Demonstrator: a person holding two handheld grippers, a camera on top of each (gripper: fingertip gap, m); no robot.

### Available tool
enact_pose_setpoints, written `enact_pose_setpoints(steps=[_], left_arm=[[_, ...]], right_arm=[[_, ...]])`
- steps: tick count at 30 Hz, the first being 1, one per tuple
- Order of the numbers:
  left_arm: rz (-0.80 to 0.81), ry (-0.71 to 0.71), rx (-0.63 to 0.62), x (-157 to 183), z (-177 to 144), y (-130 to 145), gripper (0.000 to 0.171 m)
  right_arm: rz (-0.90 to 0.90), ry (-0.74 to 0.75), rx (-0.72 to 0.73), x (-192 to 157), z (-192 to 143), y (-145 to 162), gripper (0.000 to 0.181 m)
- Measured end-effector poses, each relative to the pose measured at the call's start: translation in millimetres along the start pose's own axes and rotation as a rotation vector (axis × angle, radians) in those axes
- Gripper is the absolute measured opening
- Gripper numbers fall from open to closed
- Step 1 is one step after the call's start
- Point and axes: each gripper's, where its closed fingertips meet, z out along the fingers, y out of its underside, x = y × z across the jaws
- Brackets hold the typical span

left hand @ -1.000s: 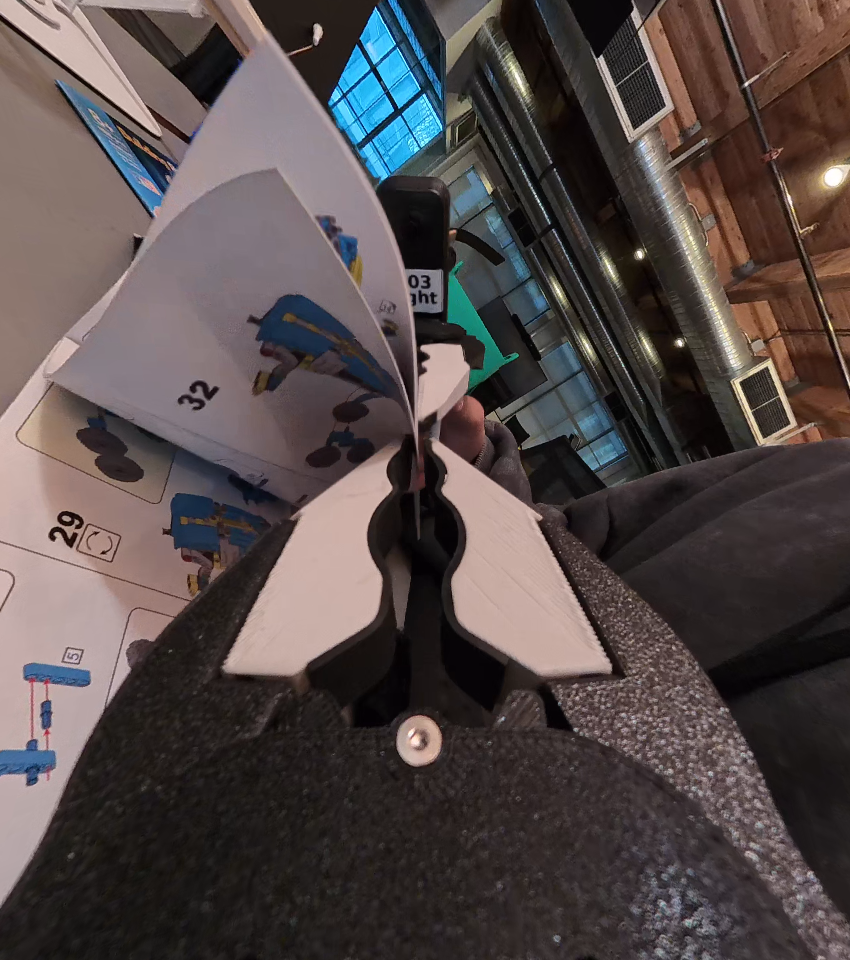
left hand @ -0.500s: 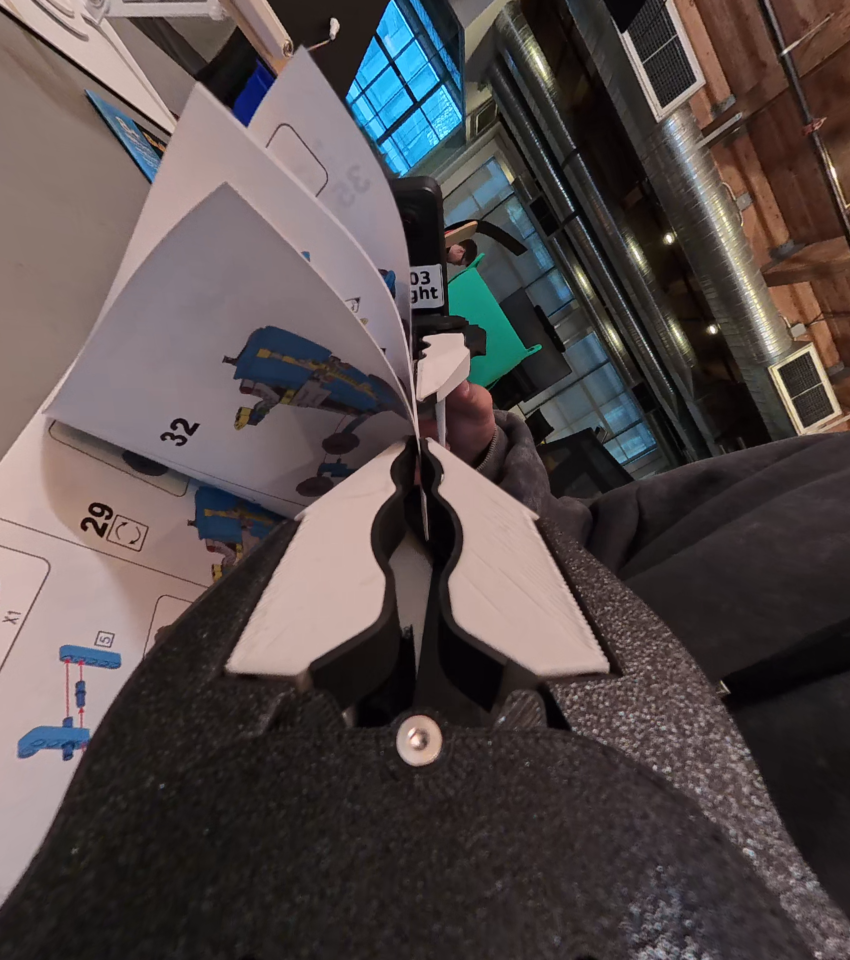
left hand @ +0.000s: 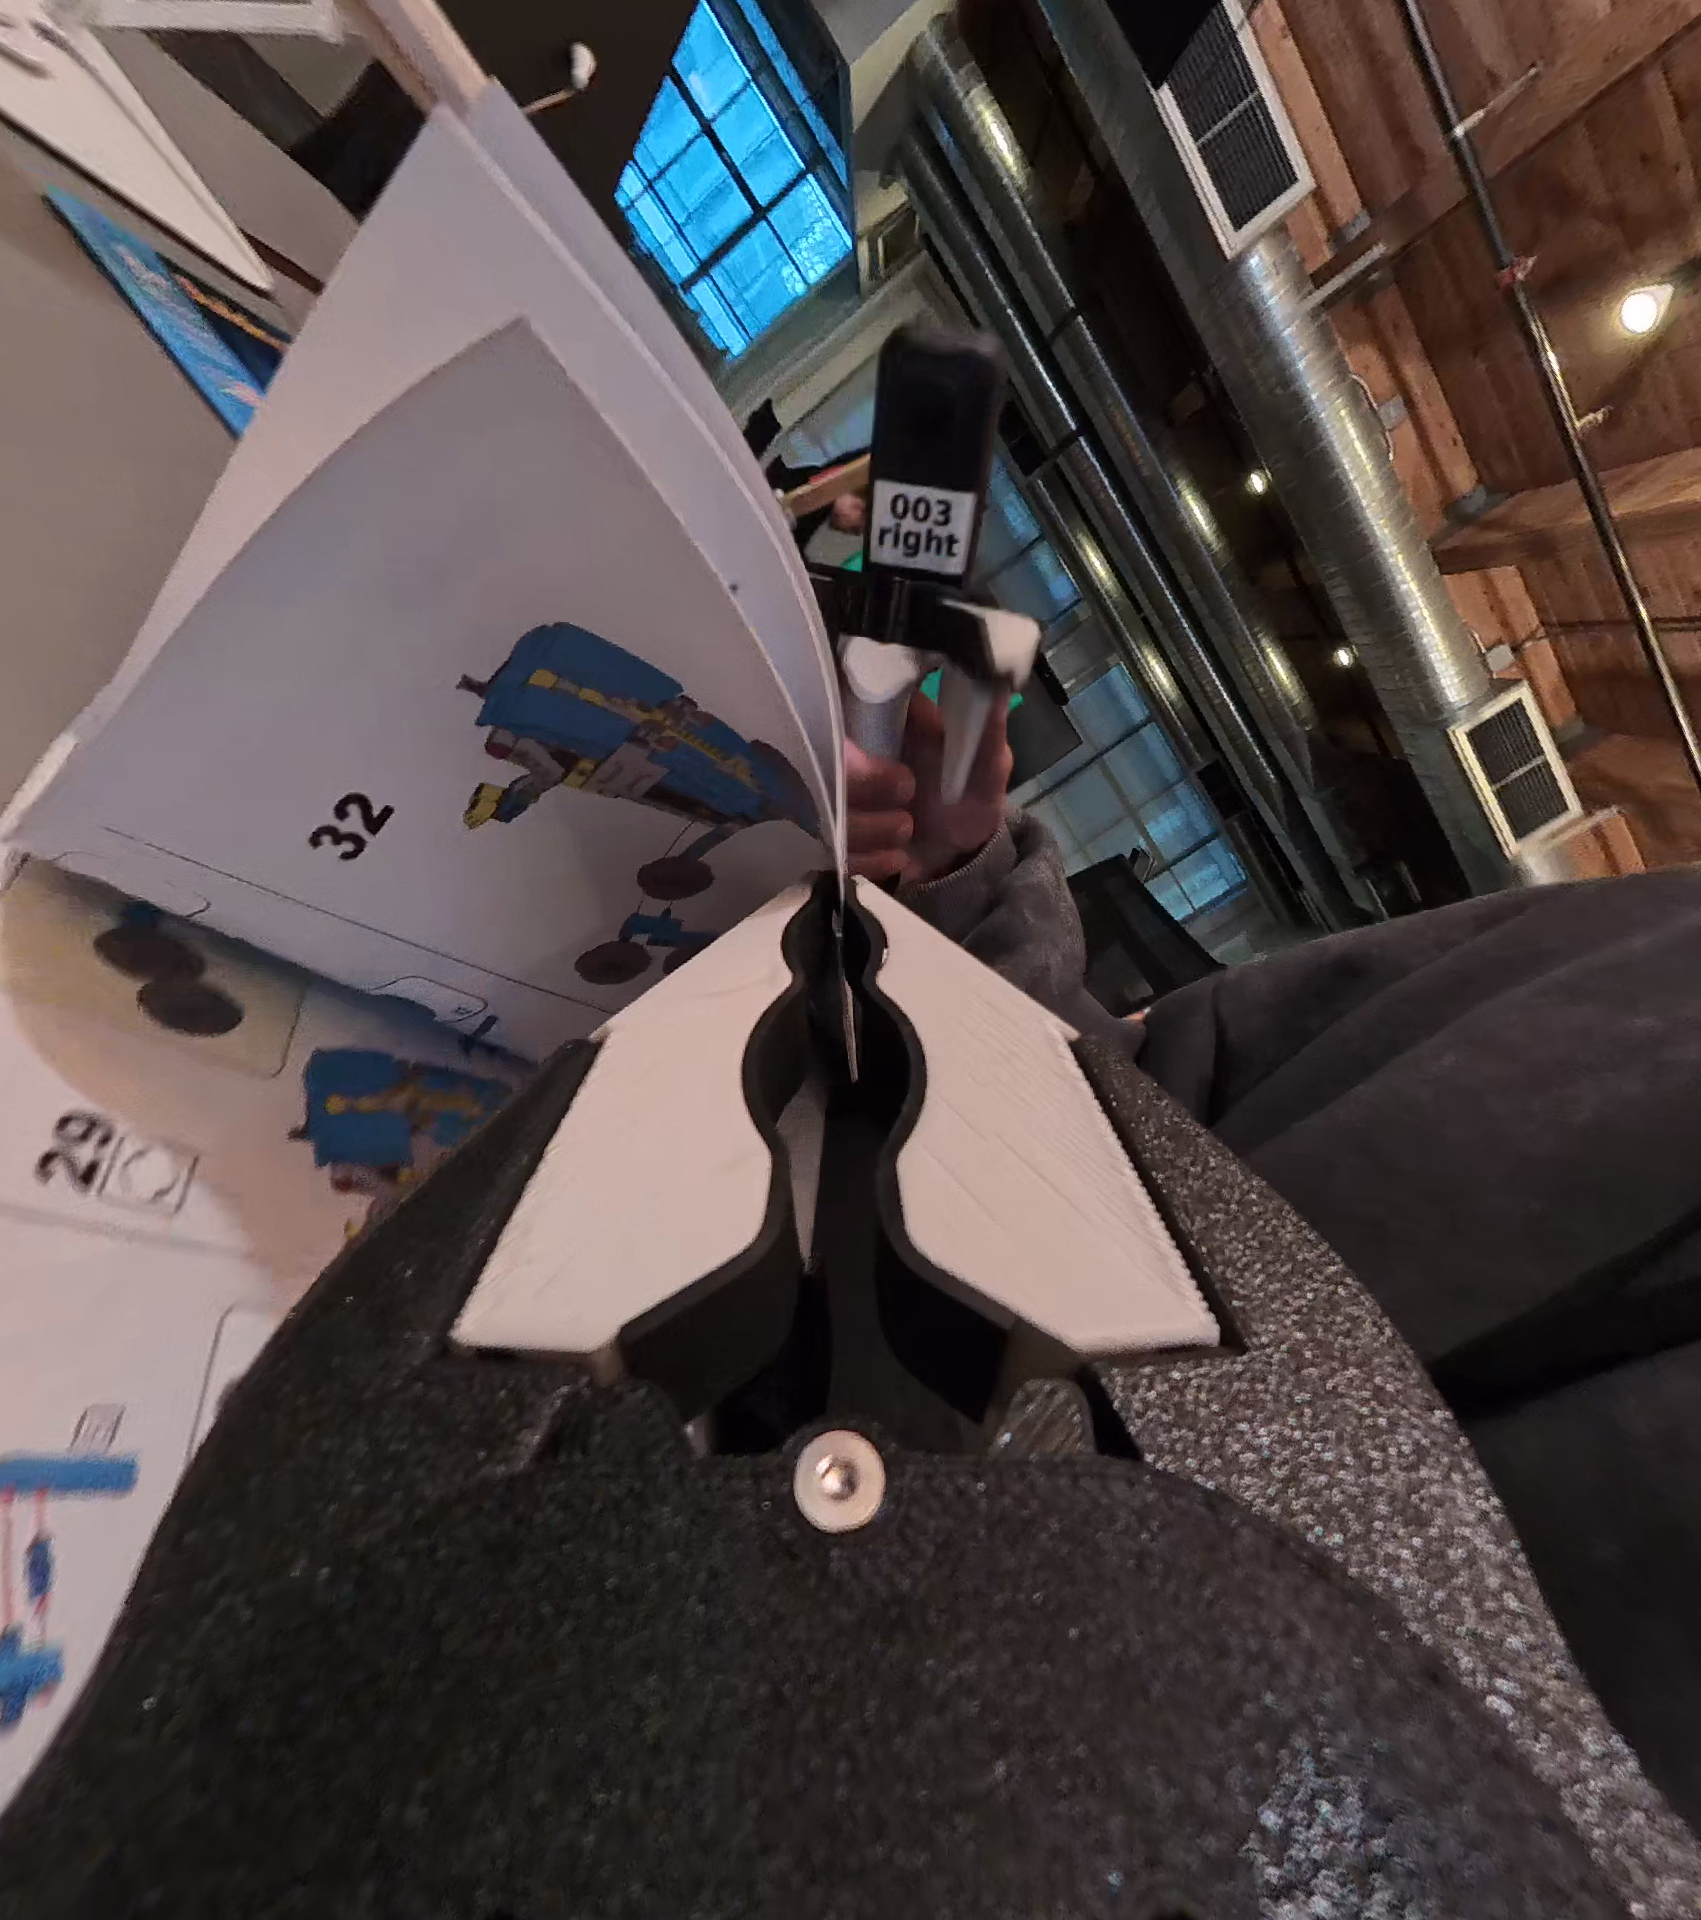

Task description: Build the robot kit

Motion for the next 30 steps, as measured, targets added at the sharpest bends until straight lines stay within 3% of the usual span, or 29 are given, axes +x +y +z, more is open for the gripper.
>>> enact_pose_setpoints(steps=[2, 4, 9, 12, 16, 20, 21, 23, 26, 28, 30], left_arm=[[0.017, 0.031, -0.02, 6, 11, -2, 0.0], [0.032, 0.043, -0.033, 10, 18, -3, 0.0], [0.029, 0.008, -0.038, 6, 17, 1, 0.001], [-0.006, -0.01, -0.031, 1, 12, 4, 0.009], [0.012, -0.029, -0.026, 2, 7, 7, 0.002], [0.008, -0.04, -0.017, -1, 3, 7, 0.0], [0.005, -0.039, -0.013, -1, 2, 6, 0.0], [0.003, -0.042, -0.007, -2, 1, 6, 0.0], [0.011, -0.023, -0.006, 0, 1, 6, 0.0], [0.026, 0.009, -0.007, 5, 3, 6, 0.0], [0.037, 0.056, -0.009, 12, 5, 6, 0.0]], right_arm=[[-0.1, 0.042, -0.154, -3, 12, 20, 0.07], [-0.152, 0.061, -0.221, 3, 18, 31, 0.043], [-0.065, -0.079, -0.205, 2, 20, 35, 0.026], [-0.042, -0.084, -0.197, 9, 24, 40, 0.0], [-0.017, -0.104, -0.17, 12, 23, 38, 0.0], [0.001, 0.09, -0.112, 50, 3, 22, 0.0], [0.02, 0.202, -0.093, 70, -11, 16, 0.004], [0.019, 0.408, -0.025, 98, -49, 1, 0.03], [-0.142, 0.517, 0.081, 76, -89, -29, 0.062], [-0.224, 0.409, 0.035, 34, -75, -29, 0.07], [-0.144, 0.073, -0.118, -19, -28, 3, 0.082]])
